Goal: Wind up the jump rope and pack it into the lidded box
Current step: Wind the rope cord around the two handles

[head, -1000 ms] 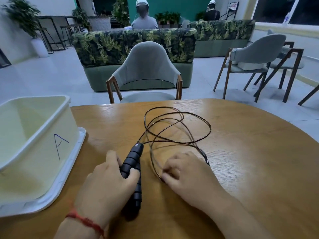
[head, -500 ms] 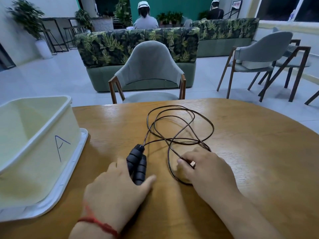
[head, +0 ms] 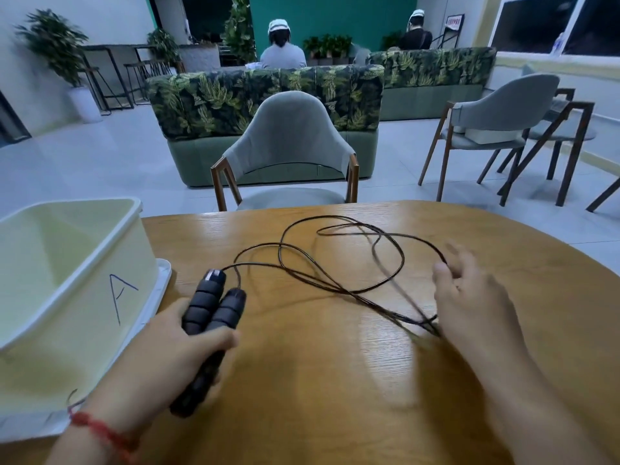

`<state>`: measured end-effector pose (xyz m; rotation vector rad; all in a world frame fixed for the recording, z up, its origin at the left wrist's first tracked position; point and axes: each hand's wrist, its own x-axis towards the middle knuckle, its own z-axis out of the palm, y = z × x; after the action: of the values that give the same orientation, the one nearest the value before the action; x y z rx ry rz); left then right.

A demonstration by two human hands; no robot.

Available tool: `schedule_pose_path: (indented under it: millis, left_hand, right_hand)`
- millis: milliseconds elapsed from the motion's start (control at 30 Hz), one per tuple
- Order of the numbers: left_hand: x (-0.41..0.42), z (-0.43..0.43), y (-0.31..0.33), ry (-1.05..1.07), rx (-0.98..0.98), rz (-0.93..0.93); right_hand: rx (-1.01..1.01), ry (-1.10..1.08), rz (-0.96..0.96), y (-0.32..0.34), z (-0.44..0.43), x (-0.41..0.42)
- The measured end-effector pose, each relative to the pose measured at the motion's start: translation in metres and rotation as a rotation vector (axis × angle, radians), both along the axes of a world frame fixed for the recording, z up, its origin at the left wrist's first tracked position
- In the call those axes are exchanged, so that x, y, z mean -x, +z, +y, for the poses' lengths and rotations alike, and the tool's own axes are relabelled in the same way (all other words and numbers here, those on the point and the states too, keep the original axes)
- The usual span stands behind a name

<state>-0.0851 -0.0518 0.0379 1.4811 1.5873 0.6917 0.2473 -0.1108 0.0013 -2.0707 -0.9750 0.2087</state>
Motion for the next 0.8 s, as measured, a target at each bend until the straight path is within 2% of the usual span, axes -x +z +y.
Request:
schedule_pose_path:
  millis: [67,100,200,300,333,400,567,700,800]
  left_hand:
    - [0.001,0.001,0.001,0.007,0.122,-0.353]
    - [-0.001,0.000,0.002,0.012,0.141,-0.443]
    - [-0.016,-0.006,-0.002,0.066,0.089,-0.605]
    - [-0.028,-0.011,-0.007,0.117,0.037,-0.652]
    - [-0.031,-0.012,-0.009,0.114,0.008,-0.621]
    - [-0.036,-0.017,-0.013,0.079,-0.069,-0.451]
    - [-0.056,-0.031,-0.024,-0.032,-0.306,-0.086]
    - [-0.068,-0.042,-0.028,-0.142,-0.485,0.178]
    - [-0.078,-0.049,-0.030,-0.185,-0.560,0.266]
  right_hand:
    - [0.001,-0.030,0.241,-0.002,0.002,-0.010]
    - [-0.017,-0.043,0.306,-0.003,0.002,-0.013]
    - [-0.037,-0.041,0.269,-0.003,0.000,-0.012]
    - [-0.268,-0.111,0.228,0.006,-0.010,-0.006]
    - [-0.365,-0.141,0.206,0.009,-0.013,-0.006]
    - [-0.407,-0.098,0.201,0.016,-0.019,-0.003]
    - [-0.099,0.350,0.646,0.016,-0.022,0.039]
    - [0.025,0.546,0.635,0.007,-0.023,0.065]
    - [0.036,0.633,0.700,0.008,-0.022,0.069]
